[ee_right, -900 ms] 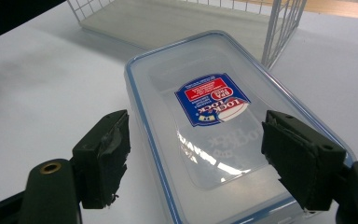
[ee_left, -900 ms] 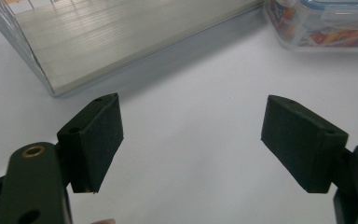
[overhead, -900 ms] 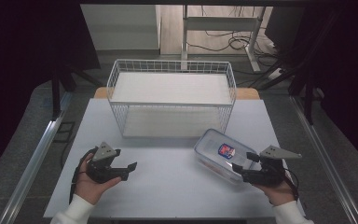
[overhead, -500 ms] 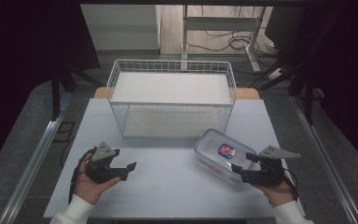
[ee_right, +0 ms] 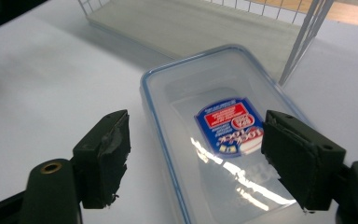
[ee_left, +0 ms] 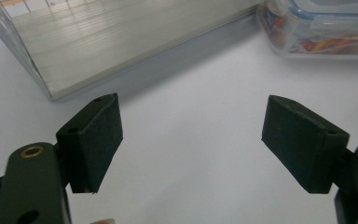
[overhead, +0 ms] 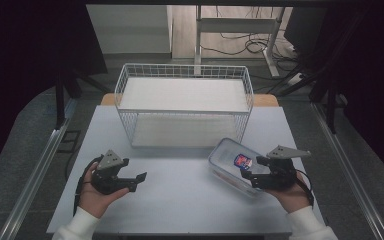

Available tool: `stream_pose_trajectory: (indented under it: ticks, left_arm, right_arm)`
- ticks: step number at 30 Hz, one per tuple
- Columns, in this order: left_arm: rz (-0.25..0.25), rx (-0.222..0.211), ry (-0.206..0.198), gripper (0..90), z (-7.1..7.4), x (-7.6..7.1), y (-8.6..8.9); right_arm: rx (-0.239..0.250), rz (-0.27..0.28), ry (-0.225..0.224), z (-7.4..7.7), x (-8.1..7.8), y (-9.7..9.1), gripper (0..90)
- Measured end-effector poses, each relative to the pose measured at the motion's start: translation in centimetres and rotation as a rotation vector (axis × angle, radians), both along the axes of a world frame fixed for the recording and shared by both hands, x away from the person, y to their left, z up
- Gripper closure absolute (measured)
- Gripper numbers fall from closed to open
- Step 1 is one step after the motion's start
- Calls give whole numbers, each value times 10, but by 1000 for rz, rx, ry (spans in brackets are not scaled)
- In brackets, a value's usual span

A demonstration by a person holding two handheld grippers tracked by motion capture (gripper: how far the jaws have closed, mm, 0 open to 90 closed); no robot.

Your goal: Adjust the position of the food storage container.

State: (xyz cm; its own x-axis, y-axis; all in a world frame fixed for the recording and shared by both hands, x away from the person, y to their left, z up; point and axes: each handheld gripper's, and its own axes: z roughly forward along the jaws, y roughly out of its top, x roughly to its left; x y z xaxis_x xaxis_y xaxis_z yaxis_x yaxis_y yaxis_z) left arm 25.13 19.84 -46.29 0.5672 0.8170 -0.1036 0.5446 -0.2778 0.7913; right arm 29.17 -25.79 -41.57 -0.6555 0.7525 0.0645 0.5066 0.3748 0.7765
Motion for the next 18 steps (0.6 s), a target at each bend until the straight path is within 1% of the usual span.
stream_pose_trajectory:
  ticks: [2, 3, 4, 5, 6, 8, 9, 10, 11, 12, 13, 14, 15, 16, 17, 18]
  left_arm:
    - [-1, -3, 2, 200, 0, 0, 0]
    - [-3, -3, 3, 200, 0, 1, 0]
    - [-3, -2, 5, 200, 0, 1, 0]
    - [-5, -3, 7, 200, 0, 1, 0]
    - [-9, -6, 6, 199, 0, 1, 0]
    - [-19, -11, 1, 198, 0, 0, 0]
    - [-21, -10, -1, 197, 0, 0, 0]
    - [-23, -10, -1, 197, 0, 0, 0]
    - [-23, -11, 0, 197, 0, 0, 0]
    - [-24, -8, 0, 197, -1, 0, 0]
    - [-25, -6, 1, 197, -1, 0, 0]
    - [-25, -2, 3, 197, -1, 0, 0]
    - [-25, -1, 3, 197, -2, 1, -1]
    - [-28, 5, 7, 197, -3, 1, 0]
    - [-28, 5, 7, 197, -3, 1, 0]
    - [-25, 1, 7, 197, -3, 1, -1]
  right_arm:
    - [-22, -17, 12, 5, 9, 1, 283]
    - [-38, -43, 34, 8, 21, 0, 340]
    - [-44, -46, 41, 9, 26, 0, 360]
    - [-44, -46, 41, 9, 26, 0, 360]
    - [-49, -49, 54, 9, 32, -1, 386]
    - [-63, -29, 86, 9, 45, -1, 419]
    - [-91, -27, 107, 6, 56, 0, 435]
    - [-102, -31, 117, 5, 60, 2, 440]
    - [-102, -31, 117, 5, 60, 2, 440]
    - [-134, -27, 116, 2, 67, 5, 457]
    - [-134, -27, 116, 2, 67, 5, 457]
    - [-177, -29, 98, 1, 72, 8, 493]
    - [-177, -29, 98, 1, 72, 8, 493]
    - [-199, -29, 92, 0, 77, 9, 537]
    - [-199, -29, 92, 0, 77, 9, 537]
    - [-202, -28, 96, 0, 81, 8, 563]
